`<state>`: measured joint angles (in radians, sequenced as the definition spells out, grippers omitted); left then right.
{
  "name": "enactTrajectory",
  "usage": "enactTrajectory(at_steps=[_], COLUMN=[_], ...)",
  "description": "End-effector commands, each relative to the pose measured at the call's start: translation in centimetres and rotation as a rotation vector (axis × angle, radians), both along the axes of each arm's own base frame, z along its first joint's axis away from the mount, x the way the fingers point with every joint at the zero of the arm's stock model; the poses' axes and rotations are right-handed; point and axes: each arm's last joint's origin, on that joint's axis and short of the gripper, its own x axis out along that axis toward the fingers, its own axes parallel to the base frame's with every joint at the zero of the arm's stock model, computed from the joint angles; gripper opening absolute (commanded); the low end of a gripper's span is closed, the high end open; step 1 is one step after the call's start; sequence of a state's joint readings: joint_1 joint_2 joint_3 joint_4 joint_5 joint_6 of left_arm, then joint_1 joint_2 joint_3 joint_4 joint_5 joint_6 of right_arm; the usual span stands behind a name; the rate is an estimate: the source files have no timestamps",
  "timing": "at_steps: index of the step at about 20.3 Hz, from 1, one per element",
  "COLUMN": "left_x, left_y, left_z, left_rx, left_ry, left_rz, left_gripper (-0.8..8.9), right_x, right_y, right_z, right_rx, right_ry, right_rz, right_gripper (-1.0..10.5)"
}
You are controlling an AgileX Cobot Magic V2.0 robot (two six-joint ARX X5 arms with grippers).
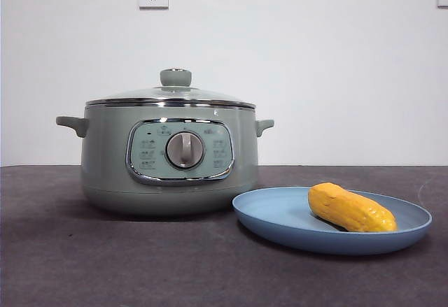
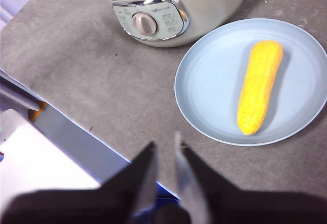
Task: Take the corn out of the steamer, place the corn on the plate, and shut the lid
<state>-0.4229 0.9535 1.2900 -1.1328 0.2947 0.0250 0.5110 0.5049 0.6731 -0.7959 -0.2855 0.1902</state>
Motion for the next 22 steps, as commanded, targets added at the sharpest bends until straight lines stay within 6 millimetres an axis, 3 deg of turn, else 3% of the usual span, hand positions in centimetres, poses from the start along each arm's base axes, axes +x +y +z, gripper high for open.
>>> enactTrajectory(at_steps=[1, 22], left_x=[0.02, 0.44], left_y=[-0.05, -0.13], left_z=[-0.11, 0.28], left_rx=[-0.002, 0.000], left_ry=[0.001, -0.068], left_rz=[0.003, 0.021], left_gripper=[-0.04, -0.04], right_x=[-0.02, -0.02], right_y=[0.00, 0.00], right_z=[0.12, 0.12], right_rx=[-0.003, -0.003], right_ry=[-0.011, -0.011], right_rz=[0.004, 0.004], right_gripper=[0.0, 0.0])
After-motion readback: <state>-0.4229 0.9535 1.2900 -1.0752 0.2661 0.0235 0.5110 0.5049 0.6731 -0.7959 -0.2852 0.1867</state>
